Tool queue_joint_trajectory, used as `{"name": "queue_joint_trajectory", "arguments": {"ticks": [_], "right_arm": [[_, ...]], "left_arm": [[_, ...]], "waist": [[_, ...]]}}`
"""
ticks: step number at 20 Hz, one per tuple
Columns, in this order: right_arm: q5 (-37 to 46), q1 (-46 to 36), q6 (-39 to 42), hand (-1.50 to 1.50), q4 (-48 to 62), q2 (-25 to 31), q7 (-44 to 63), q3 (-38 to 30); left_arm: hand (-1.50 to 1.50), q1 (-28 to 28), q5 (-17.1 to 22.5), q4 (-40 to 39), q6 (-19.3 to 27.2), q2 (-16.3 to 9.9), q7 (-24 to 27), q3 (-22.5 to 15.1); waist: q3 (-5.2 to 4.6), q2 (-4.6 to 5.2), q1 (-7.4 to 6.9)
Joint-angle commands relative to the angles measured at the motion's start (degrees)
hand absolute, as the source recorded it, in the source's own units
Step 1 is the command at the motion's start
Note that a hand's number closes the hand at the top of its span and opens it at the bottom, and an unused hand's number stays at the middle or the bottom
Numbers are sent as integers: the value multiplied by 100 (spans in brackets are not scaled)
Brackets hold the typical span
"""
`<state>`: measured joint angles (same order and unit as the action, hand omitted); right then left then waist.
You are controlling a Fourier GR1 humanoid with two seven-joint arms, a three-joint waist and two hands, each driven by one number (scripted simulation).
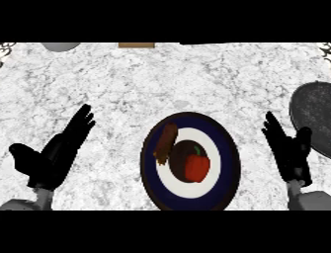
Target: Pick the bell pepper from the plate and place it in the pan
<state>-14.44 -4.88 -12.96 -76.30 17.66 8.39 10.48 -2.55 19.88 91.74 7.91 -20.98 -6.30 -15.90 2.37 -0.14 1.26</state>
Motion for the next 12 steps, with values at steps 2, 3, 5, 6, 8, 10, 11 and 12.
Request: {"name": "queue_joint_trajectory", "arguments": {"ticks": [2,3,5,6,8,10,11,12], "right_arm": [[-168,-282,777,150,32,-150,-544,197],[-36,-485,949,150,-15,-173,-710,392],[0,-717,1527,150,-349,-116,-911,754],[68,-872,1773,150,-312,-157,-1115,934],[1502,-324,413,150,-494,117,-1726,1086],[1753,22,-154,-150,-750,124,-2481,833],[1985,333,-460,-150,-972,151,-2595,896],[2203,404,-681,-150,-1317,381,-2401,838]], "left_arm": [[0,-505,-262,147,322,-224,-230,361],[0,-457,-412,-253,311,-152,259,412],[0,-593,-577,-154,651,-268,267,670],[0,-811,-581,-172,681,-415,254,881],[0,-818,-637,-381,845,-207,200,806],[0,-727,-463,-540,690,-356,296,1061],[0,-850,-505,-529,790,-310,241,1064],[0,-583,-628,-436,818,-255,341,904]], "waist": [[-221,13,-167],[-229,35,-183],[-224,8,-277],[-218,28,-343],[-243,-22,8],[-241,-25,88],[-242,-44,180],[-250,-73,157]]}}
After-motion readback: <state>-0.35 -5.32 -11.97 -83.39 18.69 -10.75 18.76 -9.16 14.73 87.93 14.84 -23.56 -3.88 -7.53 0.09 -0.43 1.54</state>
